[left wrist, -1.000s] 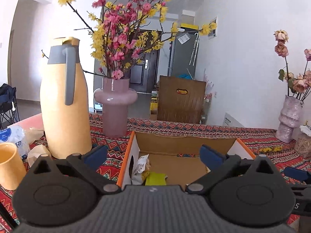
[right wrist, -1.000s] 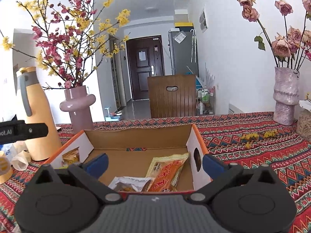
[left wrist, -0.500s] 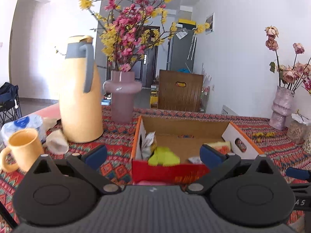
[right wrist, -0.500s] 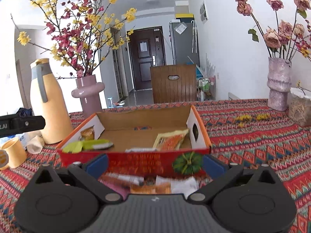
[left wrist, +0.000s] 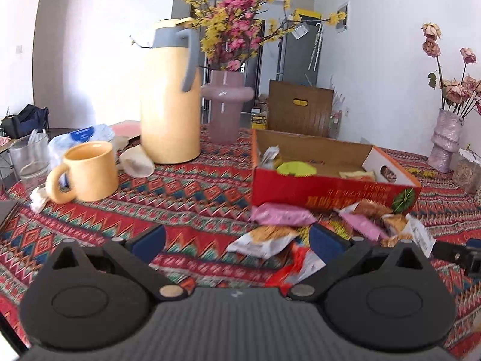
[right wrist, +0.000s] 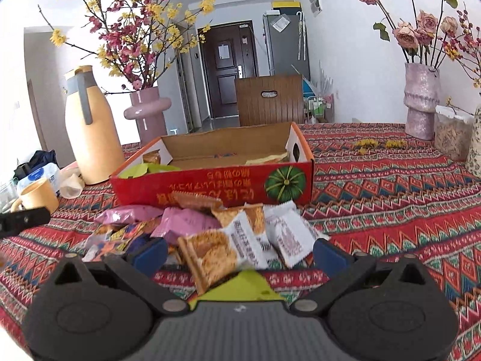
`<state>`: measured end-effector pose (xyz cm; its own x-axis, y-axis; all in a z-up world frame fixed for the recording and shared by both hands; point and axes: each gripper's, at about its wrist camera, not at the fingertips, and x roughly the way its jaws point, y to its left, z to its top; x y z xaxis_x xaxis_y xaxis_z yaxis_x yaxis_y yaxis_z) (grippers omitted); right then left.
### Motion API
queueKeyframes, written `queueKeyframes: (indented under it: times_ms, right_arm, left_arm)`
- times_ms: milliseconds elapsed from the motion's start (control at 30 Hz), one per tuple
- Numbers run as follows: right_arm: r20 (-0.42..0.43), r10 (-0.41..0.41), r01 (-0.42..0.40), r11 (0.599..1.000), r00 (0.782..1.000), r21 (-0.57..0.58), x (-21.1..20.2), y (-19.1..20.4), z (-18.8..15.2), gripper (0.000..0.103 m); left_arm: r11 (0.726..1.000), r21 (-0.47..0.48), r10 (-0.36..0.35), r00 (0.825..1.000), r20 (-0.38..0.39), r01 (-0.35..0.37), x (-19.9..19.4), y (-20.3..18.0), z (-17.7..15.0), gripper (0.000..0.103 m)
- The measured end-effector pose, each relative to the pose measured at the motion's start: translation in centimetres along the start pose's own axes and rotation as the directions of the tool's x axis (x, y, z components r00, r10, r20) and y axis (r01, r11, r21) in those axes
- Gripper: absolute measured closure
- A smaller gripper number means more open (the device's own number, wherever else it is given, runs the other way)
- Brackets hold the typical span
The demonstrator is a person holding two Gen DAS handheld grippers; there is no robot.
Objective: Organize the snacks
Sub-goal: 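Move the right gripper to the pile and grasp the green packet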
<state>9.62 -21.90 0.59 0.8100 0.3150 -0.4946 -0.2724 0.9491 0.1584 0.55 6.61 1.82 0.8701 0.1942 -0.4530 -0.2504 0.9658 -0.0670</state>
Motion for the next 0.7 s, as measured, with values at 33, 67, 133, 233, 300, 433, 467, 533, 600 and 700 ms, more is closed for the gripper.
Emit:
queueKeyframes:
  times_ms: [33, 67, 133, 233, 300, 433, 467, 533, 600, 700]
  right_arm:
    - [-0.003, 0.002, -0.002, 1.000, 1.000, 0.000, -0.1, 0.0, -0.2, 0.000]
    - [-0.006, 0.005, -0.005, 1.000, 1.000, -0.002, -0.3, 0.1, -0.3, 0.000]
    - [-0.010, 0.009, -0.009, 1.000, 1.000, -0.006, -0.5, 0.3, -0.6, 0.000]
    - [-0.014, 0.020, -0.020, 1.000, 1.000, -0.012, -0.6, 0.6, -0.7, 0.000]
    - [-0.015, 0.024, -0.024, 1.000, 1.000, -0.018, -0.7, 0.9, -0.8, 0.000]
    - [-0.021, 0.022, -0.023, 1.000, 1.000, -0.019, -0.9, 0.9, -0.9, 0.000]
    - [-0.023, 0.021, -0.021, 1.000, 1.000, -0.016, -0.9, 0.9, -1.0, 0.000]
    - [-0.027, 0.018, -0.019, 1.000, 0.999, -0.014, -1.0, 0.8, -1.1, 0.000]
    - [-0.027, 0.016, -0.016, 1.000, 1.000, -0.014, -1.1, 0.9, -1.1, 0.000]
    - [-0.033, 0.015, -0.016, 1.000, 0.999, -0.018, -1.1, 1.0, -1.2, 0.000]
  left_arm:
    - [1.000, 0.001, 0.004, 1.000, 0.001, -0.004, -0.2, 0.2, -0.1, 0.000]
    - [1.000, -0.001, 0.009, 1.000, 0.001, -0.009, -0.4, 0.6, -0.3, 0.000]
    - [1.000, -0.012, 0.016, 1.000, -0.004, -0.016, -0.6, 1.0, -0.5, 0.000]
    - [1.000, -0.017, 0.017, 1.000, -0.010, -0.017, -0.5, 1.0, -0.5, 0.000]
    - [1.000, -0.017, 0.011, 1.000, -0.015, -0.011, -0.5, 0.9, -0.6, 0.000]
    - [1.000, -0.015, -0.002, 1.000, -0.012, 0.001, -0.8, 0.8, -0.8, 0.000]
    - [1.000, -0.016, -0.003, 1.000, -0.011, 0.003, -0.9, 0.8, -0.8, 0.000]
    - [1.000, -0.017, -0.003, 1.000, -0.008, 0.003, -1.1, 0.9, -0.9, 0.000]
    - [1.000, -0.020, -0.002, 1.000, -0.009, 0.002, -1.1, 1.0, -1.0, 0.000]
    - [1.000, -0.021, -0.001, 1.000, -0.015, 0.000, -1.0, 1.0, -1.0, 0.000]
